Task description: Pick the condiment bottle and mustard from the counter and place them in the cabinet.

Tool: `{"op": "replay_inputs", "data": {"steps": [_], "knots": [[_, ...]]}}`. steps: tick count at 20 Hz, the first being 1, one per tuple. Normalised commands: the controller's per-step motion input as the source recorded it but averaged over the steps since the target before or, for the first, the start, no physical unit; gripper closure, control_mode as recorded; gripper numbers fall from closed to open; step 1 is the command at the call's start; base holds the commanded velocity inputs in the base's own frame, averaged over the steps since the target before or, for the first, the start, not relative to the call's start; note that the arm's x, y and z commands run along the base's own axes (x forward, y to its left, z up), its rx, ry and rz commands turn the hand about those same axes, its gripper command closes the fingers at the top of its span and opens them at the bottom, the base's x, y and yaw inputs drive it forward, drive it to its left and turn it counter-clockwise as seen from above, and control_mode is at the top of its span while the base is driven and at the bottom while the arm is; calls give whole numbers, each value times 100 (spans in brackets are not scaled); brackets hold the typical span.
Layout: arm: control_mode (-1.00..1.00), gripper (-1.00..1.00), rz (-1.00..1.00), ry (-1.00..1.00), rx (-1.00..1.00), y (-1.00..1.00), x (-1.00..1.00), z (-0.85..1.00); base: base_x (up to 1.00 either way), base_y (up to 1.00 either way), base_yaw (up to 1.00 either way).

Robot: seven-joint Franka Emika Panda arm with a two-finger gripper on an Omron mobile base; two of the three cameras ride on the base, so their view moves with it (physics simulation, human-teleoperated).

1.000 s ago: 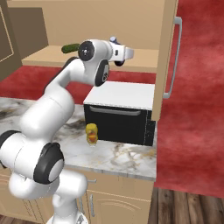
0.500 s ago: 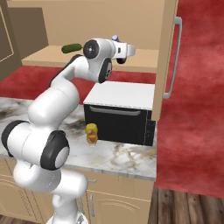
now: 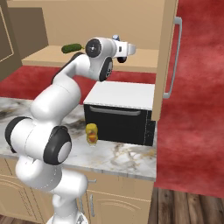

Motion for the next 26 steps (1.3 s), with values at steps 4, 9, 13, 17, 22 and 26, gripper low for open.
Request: {"op": "replay_inputs", "data": {"steps": [4,9,13,17,22,26], "knots": [[-100,-100,2,0,0,-1,3,-14,0,0,0],[-100,-100,2,0,-4,-6,4,-6,0,0,0],[-100,-100,1,0,-6,-5,2,0,0,0,0],[-100,-100,2,0,-8,-7,12,0,0,0,0],[-100,-100,1,0,-7,-5,8,0,0,0,0],[-100,-100,1,0,-7,-2,2,1,0,0,0]]}}
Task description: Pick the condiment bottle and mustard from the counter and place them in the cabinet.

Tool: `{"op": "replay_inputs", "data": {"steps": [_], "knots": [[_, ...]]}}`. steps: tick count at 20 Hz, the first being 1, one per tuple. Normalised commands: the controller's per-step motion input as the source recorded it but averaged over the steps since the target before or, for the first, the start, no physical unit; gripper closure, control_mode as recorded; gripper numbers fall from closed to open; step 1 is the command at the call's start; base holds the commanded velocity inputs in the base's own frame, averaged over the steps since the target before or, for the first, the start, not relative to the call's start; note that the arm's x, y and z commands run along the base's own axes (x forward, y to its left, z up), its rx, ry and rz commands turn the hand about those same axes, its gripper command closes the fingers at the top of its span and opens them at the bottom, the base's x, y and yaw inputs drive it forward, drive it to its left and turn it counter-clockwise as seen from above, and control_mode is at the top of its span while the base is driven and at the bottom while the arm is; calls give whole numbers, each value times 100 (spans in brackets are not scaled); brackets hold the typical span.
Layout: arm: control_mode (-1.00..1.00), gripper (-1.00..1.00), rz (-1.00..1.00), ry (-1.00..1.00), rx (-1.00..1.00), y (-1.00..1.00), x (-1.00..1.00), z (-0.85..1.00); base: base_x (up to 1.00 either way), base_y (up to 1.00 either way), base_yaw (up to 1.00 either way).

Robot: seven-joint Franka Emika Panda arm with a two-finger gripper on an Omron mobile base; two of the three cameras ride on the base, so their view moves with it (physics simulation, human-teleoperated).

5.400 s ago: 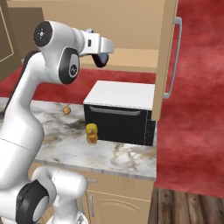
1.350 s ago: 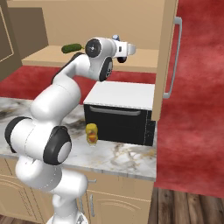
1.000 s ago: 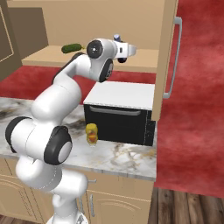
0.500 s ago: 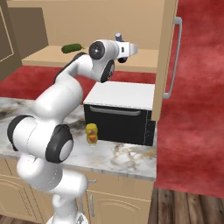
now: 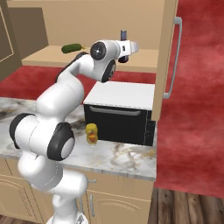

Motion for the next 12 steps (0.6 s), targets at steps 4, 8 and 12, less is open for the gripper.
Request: {"op": "replay_inputs", "data": {"steps": [4,8,12], "knots": [[-100,-100,1,-2,-8,0,-45,9,0,0,0],[-100,-100,0,-6,-2,0,-85,6,0,0,0],[-100,-100,0,-8,0,7,-98,0,0,0,0]]}}
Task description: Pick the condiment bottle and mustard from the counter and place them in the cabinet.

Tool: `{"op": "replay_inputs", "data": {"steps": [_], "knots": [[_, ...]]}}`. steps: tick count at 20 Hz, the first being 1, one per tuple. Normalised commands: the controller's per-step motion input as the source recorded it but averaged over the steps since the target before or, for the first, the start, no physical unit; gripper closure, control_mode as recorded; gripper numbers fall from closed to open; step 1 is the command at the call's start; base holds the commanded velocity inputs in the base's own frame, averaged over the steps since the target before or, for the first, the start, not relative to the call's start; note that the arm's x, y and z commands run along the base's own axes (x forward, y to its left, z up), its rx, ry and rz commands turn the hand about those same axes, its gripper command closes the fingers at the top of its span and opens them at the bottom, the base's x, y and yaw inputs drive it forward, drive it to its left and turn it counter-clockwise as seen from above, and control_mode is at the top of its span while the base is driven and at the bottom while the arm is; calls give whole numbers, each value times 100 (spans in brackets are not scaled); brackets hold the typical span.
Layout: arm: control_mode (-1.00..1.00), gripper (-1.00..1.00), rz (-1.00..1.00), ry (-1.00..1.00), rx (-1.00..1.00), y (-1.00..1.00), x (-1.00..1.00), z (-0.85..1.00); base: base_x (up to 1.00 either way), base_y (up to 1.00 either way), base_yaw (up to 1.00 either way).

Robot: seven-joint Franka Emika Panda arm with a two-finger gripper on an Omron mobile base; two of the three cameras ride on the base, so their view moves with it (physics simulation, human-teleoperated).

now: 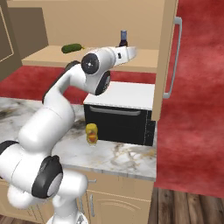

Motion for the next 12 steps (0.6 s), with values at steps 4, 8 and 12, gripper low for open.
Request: {"op": "replay_inputs", "data": {"steps": [4,8,12], "knots": [[-100,-100,0,-3,0,25,-82,-1,0,0,0],[-100,-100,0,0,0,32,-65,-5,0,0,0],[-100,-100,0,0,6,28,-46,-18,0,0,0]]}}
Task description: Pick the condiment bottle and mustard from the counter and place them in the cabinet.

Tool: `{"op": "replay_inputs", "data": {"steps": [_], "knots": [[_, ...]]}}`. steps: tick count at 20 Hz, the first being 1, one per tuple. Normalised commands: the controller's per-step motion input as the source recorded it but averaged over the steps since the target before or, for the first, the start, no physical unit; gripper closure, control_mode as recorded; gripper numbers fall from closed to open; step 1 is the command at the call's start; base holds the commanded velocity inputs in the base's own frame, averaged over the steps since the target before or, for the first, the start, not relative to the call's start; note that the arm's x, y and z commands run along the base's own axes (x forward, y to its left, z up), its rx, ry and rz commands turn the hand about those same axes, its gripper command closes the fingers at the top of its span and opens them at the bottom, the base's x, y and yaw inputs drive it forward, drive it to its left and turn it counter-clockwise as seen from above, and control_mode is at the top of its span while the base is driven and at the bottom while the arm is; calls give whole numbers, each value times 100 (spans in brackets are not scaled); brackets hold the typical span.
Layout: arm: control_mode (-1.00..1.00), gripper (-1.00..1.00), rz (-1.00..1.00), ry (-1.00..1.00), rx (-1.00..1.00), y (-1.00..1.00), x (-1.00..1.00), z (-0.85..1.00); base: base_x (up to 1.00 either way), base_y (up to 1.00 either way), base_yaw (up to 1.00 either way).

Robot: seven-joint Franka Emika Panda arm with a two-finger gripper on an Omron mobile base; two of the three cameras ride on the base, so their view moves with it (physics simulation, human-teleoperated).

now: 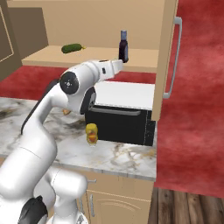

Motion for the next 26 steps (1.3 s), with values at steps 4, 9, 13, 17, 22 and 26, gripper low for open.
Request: {"op": "replay_inputs", "data": {"steps": [4,9,13,17,22,26], "knots": [[-100,-100,0,5,10,18,-26,-23,0,0,0],[-100,-100,0,7,15,15,-21,-26,0,0,0],[-100,-100,0,13,17,13,-5,-41,0,0,0],[-100,-100,0,17,13,14,0,-49,0,0,0],[-100,-100,0,18,10,18,-4,-57,0,0,0],[-100,-100,0,11,1,26,-18,-51,0,0,0]]}}
